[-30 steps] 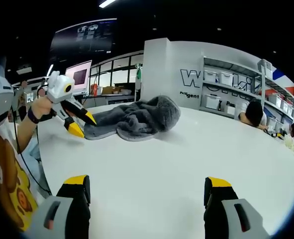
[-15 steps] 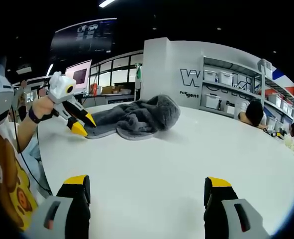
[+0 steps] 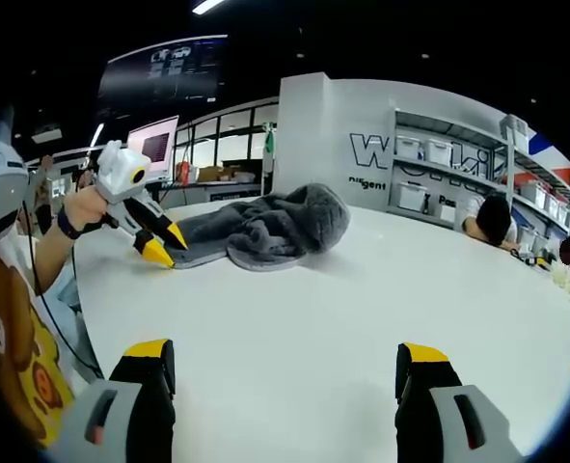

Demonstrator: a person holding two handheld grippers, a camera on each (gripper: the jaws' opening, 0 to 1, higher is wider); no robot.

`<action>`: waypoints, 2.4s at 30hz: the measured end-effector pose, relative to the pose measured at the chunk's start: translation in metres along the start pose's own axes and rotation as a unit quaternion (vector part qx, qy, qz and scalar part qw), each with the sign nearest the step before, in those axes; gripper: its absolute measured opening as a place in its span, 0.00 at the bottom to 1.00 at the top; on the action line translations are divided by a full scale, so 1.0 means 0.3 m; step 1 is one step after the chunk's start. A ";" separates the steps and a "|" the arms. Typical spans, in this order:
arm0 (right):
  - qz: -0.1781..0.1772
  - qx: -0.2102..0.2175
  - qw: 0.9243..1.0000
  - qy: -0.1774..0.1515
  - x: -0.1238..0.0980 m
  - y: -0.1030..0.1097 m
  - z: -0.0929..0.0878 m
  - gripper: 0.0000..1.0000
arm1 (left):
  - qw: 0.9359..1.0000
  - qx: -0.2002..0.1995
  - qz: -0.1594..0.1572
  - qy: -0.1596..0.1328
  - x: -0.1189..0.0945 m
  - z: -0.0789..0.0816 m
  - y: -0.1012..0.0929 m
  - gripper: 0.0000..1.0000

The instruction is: Fold the towel on the table until its edges align and the towel forms a compact rectangular stack.

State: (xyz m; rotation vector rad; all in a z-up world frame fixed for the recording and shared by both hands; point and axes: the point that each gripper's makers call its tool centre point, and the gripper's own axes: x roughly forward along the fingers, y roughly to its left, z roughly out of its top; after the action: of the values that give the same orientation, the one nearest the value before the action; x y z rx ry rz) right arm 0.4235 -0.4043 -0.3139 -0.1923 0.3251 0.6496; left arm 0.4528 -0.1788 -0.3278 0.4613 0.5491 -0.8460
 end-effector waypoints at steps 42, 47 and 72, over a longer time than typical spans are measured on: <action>0.008 -0.003 1.000 0.005 0.002 0.015 -0.017 0.99 | 1.000 0.020 0.017 -0.007 -0.048 0.000 0.023 0.05; 0.009 -0.002 1.000 0.007 0.004 0.016 -0.019 0.99 | 0.999 0.023 0.030 -0.012 -0.085 0.004 0.040 0.05; 0.015 -0.011 1.000 0.011 0.008 0.035 -0.019 0.99 | 0.995 -0.019 0.094 0.013 -0.225 -0.151 0.144 0.04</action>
State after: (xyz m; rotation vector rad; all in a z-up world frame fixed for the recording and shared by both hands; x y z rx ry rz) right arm 0.4175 -0.3963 -0.3208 -0.2157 0.3428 0.6821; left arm 0.4387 -0.0888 -0.3138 0.4818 0.5349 -0.6492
